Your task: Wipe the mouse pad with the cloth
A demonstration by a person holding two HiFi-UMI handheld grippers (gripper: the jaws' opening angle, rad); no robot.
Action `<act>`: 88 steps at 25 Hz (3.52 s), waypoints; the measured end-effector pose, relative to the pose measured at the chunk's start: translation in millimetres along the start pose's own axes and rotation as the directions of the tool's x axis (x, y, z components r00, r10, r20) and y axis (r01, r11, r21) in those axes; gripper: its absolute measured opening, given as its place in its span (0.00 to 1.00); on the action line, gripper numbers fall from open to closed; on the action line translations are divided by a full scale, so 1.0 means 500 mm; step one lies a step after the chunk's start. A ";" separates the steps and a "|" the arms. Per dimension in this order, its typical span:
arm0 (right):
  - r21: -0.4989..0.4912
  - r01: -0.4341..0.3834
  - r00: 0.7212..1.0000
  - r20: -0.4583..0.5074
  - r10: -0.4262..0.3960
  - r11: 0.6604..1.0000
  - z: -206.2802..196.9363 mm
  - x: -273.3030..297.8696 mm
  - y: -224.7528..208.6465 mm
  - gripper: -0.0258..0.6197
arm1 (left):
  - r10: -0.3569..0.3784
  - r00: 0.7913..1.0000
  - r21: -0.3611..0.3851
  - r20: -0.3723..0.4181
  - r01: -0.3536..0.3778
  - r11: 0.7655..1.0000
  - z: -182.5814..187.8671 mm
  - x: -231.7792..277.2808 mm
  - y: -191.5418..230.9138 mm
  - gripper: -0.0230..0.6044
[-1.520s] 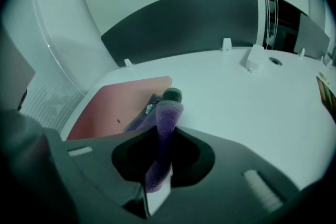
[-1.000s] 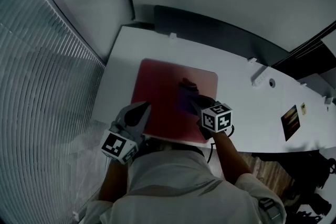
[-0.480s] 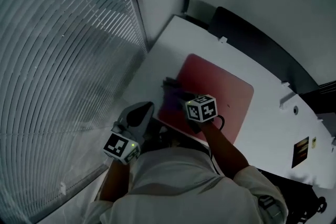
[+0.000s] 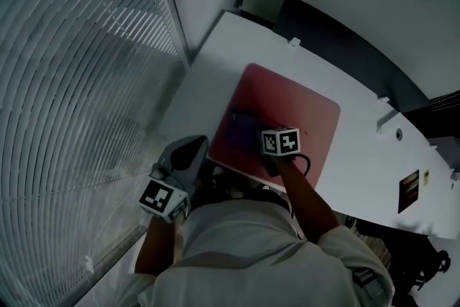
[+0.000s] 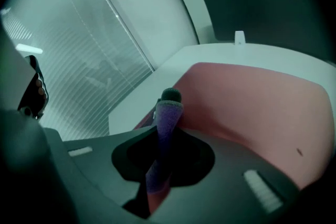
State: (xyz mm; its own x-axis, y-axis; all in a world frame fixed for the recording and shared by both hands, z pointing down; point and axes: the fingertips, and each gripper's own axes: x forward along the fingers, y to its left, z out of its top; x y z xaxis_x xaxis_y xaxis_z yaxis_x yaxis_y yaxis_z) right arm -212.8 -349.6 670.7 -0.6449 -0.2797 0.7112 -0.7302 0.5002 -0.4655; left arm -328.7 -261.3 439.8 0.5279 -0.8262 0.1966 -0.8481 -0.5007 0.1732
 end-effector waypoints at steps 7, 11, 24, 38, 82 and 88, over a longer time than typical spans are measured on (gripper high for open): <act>0.110 0.060 0.997 0.048 -0.066 0.992 -0.100 -0.136 -0.162 0.11 | -0.075 0.997 -0.015 0.028 0.075 0.997 0.008 0.087 -0.141 0.04; 0.162 0.098 0.991 0.072 -0.111 0.982 -0.167 -0.236 -0.267 0.11 | -0.127 0.992 0.035 0.019 0.126 0.991 -0.001 0.133 -0.267 0.04; 0.300 0.185 0.963 0.134 -0.234 0.936 -0.348 -0.491 -0.494 0.11 | -0.204 0.978 0.027 -0.030 0.205 0.978 -0.068 0.231 -0.519 0.04; 0.228 -0.073 0.921 0.390 -0.022 0.971 -0.161 -0.483 -0.162 0.11 | -0.240 0.970 0.060 -0.033 0.241 0.969 -0.046 0.118 -0.411 0.04; 0.322 0.092 0.983 0.122 -0.138 0.942 -0.412 -0.463 -0.318 0.11 | -0.277 0.961 0.050 -0.013 0.277 0.960 -0.049 0.158 -0.553 0.04; 0.372 0.087 0.953 0.241 -0.186 0.924 -0.389 -0.578 -0.335 0.11 | -0.325 0.946 0.087 0.008 0.324 0.942 -0.003 0.171 -0.587 0.04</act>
State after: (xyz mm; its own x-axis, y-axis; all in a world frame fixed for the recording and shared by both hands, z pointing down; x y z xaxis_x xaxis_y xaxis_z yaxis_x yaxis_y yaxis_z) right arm 139.7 -193.1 645.4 -0.5325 -0.5568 0.6375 -0.8147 0.1329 -0.5644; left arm -34.9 -184.5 407.4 0.7748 -0.6203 0.1220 -0.6322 -0.7614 0.1432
